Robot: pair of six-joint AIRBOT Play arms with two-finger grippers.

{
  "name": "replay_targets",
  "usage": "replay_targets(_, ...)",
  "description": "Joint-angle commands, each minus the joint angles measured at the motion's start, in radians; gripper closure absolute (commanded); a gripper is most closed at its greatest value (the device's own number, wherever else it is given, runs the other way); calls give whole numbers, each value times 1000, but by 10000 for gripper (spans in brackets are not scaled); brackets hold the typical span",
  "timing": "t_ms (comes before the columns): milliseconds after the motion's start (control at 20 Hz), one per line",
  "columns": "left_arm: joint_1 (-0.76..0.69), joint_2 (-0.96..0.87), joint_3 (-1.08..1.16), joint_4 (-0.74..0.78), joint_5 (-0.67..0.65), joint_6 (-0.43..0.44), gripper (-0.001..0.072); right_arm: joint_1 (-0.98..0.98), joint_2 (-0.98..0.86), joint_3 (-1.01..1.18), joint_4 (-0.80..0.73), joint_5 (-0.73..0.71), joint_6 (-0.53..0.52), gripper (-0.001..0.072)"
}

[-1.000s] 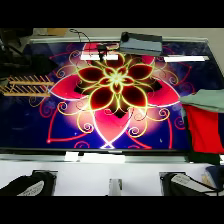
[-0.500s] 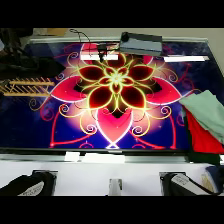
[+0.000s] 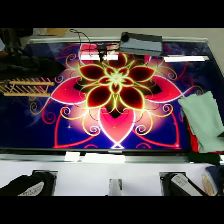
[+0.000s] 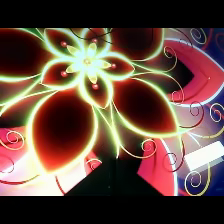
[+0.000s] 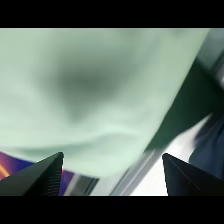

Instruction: Fold the shirts.

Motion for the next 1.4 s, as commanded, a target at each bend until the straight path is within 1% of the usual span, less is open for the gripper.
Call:
replay_targets(0, -1, -1, 14, 15, -2, 32, 679, 21, 5, 205, 7, -122, -131, 36)
replay_targets(50, -6, -6, 35, 72, 0, 29, 680, 66, 5, 309, 9, -184, -152, 36)
replay_targets(100, -21, -22, 74, 187, -3, 22, 680, 130, 5, 395, 9, -264, -163, 36)
replay_targets(150, -47, -48, 118, 345, -15, -26, 681, 222, 5, 470, 9, -340, -176, 41)
replay_targets(200, -74, -91, 170, 534, -57, -90, 680, 323, 4, 515, 7, -399, -175, 43)
replay_targets(250, -95, -138, 212, 674, -119, -128, 680, 444, 3, 533, 3, -446, -156, 66)
replay_targets(300, -106, -192, 245, 753, -198, -137, 678, 559, -5, 533, -15, -460, -108, 104)
replay_targets(350, -105, -238, 254, 763, -266, -136, 667, 677, -32, 533, -42, -428, -31, 127)
replay_targets(400, -100, -282, 253, 755, -340, -137, 541, 771, -72, 533, -56, -360, 51, 127)
replay_targets(450, -99, -326, 243, 745, -449, -137, 267, 845, -121, 533, -52, -273, 94, 112)
replay_targets(500, -99, -354, 218, 737, -542, -136, 124, 906, -175, 533, -39, -171, 101, 46)
replay_targets(550, -99, -343, 157, 707, -538, -136, 133, 951, -228, 533, -29, -67, 94, 25)
replay_targets(600, -106, -298, 74, 687, -462, -169, 134, 982, -268, 532, -30, 19, 89, 45)
replay_targets(650, -116, -240, -13, 676, -371, -219, 134, 1010, -295, 527, -40, 60, 77, 61)
replay_targets(750, -127, -138, -164, 670, -234, -295, 134, 1041, -308, 517, -43, 58, 59, 60)
replay_targets(800, -126, -121, -197, 669, -223, -301, 134, 1043, -308, 517, -35, 43, 59, 60)
replay_targets(950, -124, -123, -204, 670, -272, -282, 133, 1040, -308, 517, -32, 29, 59, 60)
replay_targets(1350, -124, -124, -204, 669, -272, -282, 133, 1040, -308, 517, -32, 27, 59, 60)
